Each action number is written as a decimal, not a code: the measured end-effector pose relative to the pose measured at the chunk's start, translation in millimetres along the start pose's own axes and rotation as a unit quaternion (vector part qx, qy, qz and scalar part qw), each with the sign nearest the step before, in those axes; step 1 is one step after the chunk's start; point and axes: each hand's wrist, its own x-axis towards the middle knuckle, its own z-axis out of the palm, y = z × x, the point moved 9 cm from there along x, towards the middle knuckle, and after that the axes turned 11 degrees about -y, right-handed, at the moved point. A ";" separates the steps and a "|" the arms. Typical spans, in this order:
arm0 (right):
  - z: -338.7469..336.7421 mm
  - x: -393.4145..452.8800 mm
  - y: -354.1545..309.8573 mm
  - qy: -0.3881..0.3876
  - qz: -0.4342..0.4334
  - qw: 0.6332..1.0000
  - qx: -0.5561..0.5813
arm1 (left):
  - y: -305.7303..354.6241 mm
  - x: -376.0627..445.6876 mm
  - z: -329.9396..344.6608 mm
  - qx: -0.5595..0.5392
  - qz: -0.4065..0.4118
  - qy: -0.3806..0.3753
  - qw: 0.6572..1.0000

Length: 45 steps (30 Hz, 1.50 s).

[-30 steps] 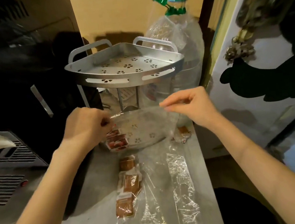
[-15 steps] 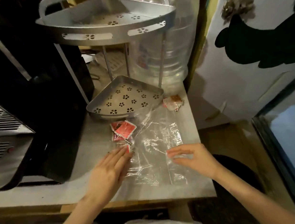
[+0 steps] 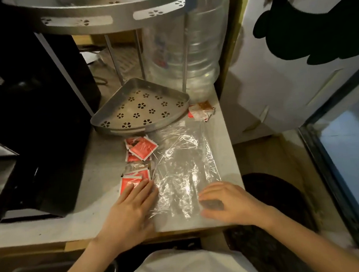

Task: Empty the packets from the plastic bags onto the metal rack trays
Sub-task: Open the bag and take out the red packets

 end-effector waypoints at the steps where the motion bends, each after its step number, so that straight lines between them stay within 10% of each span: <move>1: -5.1 2.8 -1.0 0.003 0.005 1.000 -0.004 | 1.9 1.0 -3.9 0.005 -0.001 0.000 1.000; 13: -118.9 63.8 1.8 0.207 0.006 0.978 0.002 | -23.9 94.3 -107.8 -0.152 -0.024 0.144 0.978; 35: -115.1 125.6 21.1 0.194 0.068 0.966 -0.157 | -28.6 162.5 -25.3 -0.154 -0.094 0.025 0.983; 45: -123.1 116.1 47.4 0.203 0.092 0.974 -0.035 | -28.7 160.5 -28.7 -0.196 -0.090 0.012 0.976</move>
